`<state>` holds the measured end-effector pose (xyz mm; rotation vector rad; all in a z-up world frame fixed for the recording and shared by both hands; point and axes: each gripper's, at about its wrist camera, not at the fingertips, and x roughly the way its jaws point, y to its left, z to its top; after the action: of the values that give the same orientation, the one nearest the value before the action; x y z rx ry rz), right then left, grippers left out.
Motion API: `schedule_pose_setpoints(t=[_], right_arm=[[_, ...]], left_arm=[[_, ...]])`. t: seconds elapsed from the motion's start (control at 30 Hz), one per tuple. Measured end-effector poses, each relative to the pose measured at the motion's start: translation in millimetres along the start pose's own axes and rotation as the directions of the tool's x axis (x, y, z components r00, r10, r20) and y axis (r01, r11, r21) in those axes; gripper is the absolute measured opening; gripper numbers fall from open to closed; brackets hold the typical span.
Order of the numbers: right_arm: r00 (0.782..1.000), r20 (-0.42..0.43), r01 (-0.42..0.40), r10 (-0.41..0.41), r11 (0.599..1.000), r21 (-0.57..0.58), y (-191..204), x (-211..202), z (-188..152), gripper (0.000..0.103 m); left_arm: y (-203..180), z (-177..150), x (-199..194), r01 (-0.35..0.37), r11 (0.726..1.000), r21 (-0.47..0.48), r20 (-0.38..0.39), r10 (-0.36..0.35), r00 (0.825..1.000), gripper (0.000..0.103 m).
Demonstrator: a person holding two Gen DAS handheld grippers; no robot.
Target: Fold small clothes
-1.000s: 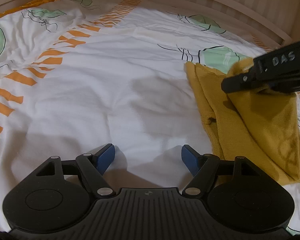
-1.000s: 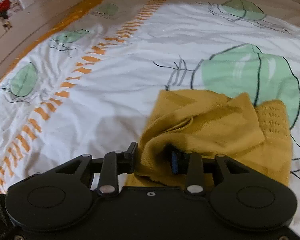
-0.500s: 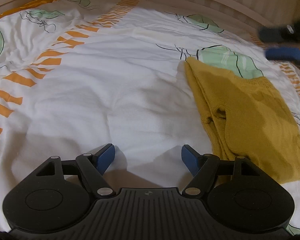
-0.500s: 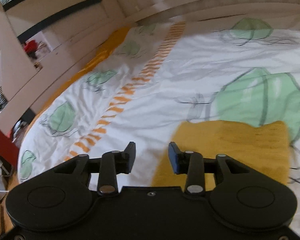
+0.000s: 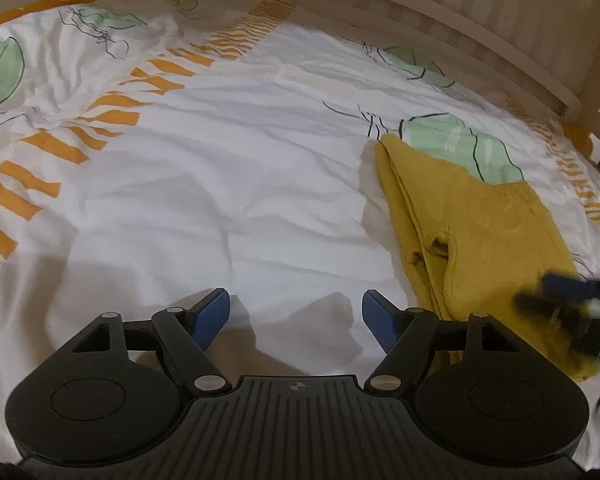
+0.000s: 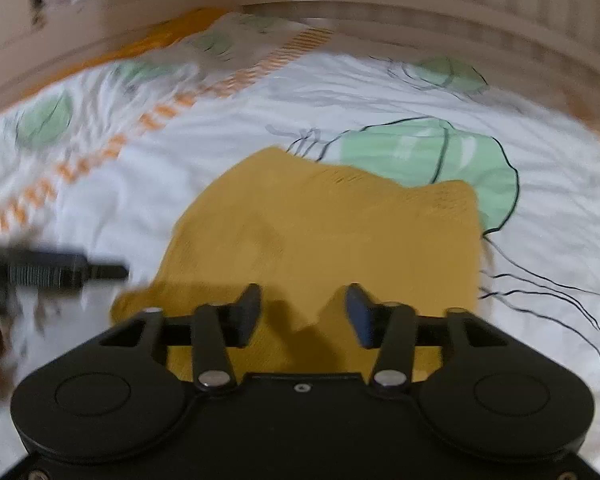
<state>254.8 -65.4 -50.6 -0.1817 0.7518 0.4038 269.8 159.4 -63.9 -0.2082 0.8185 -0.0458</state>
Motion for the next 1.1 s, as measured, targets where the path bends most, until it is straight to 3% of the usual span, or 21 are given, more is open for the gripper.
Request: schedule_pose_setpoints(t=[0.13,0.2,0.3,0.43,0.57,0.8,0.93,1.1], right_arm=[[0.999,0.027,-0.014,0.018,0.992,-0.128,30.8,-6.7,-21.9,0.064],[0.997,0.041,-0.063,0.069,0.99,-0.122,31.2,-13.6,-25.8,0.066],[0.987,0.046,-0.147,0.152,0.985,-0.09,22.0,-22.4,-25.0,0.078],[0.985,0.079,-0.146,0.151,0.987,-0.062,7.7,-36.0,-25.4,0.078],[0.985,0.108,-0.139,0.138,0.99,0.003,-15.1,-47.9,-23.4,0.08],[0.988,0.135,-0.087,0.078,0.994,0.064,-52.9,-54.0,-22.3,0.083],[0.983,0.165,-0.103,0.081,0.986,0.131,-77.4,-51.8,-15.2,0.087],[0.97,0.212,-0.165,0.115,0.958,0.234,-101.9,-37.7,2.2,0.088]], left_arm=[[0.1,2.8,-9.1,0.074,0.996,-0.052,0.01,-0.074,0.997,0.072],[-1.0,4.7,-12.3,0.126,0.988,-0.085,-0.001,-0.126,0.992,0.072],[-8.5,8.0,-21.5,0.148,0.983,-0.104,0.018,-0.147,0.989,0.072],[-29.9,19.7,-25.3,0.163,0.984,-0.071,0.034,-0.161,0.986,0.072],[-54.0,27.4,-15.3,0.158,0.987,-0.025,0.024,-0.158,0.987,0.072],[-67.2,9.2,32.1,0.082,0.997,0.005,-0.135,-0.08,0.988,0.073],[-73.3,-0.2,30.1,0.068,0.995,0.078,-0.103,-0.06,0.993,0.076],[-73.9,0.2,30.3,0.065,0.994,0.088,-0.112,-0.055,0.992,0.079]])
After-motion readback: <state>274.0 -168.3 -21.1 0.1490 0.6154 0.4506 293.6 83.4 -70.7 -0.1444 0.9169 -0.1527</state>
